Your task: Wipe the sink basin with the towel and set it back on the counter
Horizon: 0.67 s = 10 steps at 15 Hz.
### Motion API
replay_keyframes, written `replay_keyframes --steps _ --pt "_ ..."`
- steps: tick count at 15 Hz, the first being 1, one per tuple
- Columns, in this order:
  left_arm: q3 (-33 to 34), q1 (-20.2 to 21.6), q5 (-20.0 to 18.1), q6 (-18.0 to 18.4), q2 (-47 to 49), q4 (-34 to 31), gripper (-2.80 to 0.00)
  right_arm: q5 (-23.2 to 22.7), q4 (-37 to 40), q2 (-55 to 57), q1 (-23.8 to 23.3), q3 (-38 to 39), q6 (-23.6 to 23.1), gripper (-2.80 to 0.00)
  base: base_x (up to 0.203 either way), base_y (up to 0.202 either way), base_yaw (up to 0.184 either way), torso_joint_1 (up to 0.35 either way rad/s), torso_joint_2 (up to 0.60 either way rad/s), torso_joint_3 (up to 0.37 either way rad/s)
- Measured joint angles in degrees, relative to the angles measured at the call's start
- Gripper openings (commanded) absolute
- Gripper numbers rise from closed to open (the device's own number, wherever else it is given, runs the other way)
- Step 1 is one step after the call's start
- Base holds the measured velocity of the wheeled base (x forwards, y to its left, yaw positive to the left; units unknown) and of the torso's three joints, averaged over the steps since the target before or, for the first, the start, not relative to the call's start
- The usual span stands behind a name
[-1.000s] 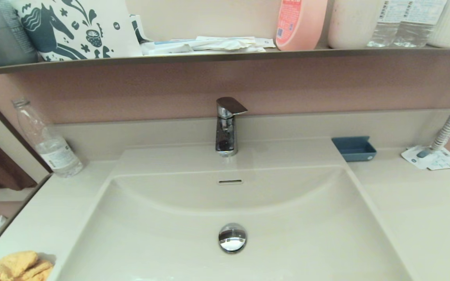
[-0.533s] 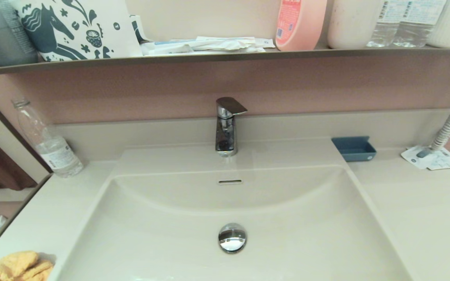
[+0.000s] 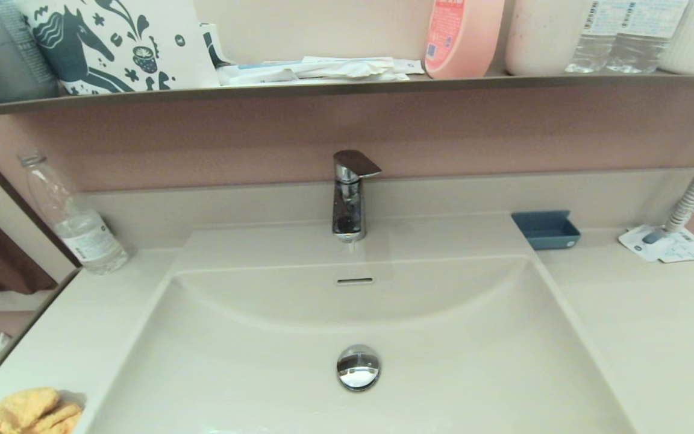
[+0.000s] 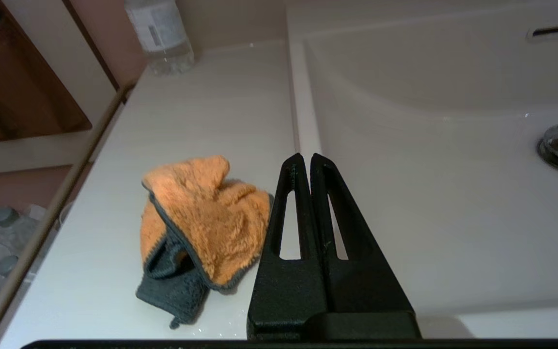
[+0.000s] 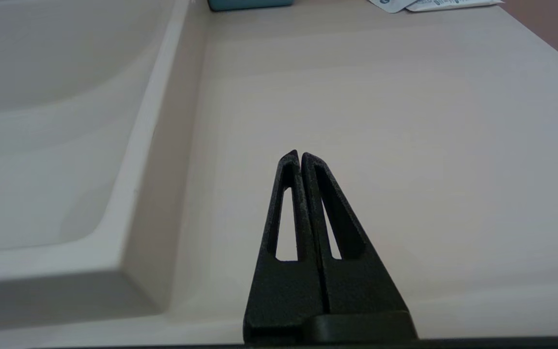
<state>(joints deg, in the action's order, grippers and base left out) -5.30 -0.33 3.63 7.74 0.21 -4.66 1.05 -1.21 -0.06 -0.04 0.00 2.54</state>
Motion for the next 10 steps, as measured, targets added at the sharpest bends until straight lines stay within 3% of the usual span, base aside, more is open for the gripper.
replay_keyframes --steps 5,10 --pt "2.1 0.0 -2.2 -0.2 -0.2 0.2 -2.80 0.0 0.0 0.0 0.0 0.0 0.0 -2.80 0.000 0.000 0.000 0.000 0.00 0.000" --pt "3.6 0.0 -4.1 -2.7 -0.2 0.2 -2.80 0.0 0.0 0.0 0.0 0.0 0.0 -2.80 0.000 0.000 0.000 0.000 0.00 0.000"
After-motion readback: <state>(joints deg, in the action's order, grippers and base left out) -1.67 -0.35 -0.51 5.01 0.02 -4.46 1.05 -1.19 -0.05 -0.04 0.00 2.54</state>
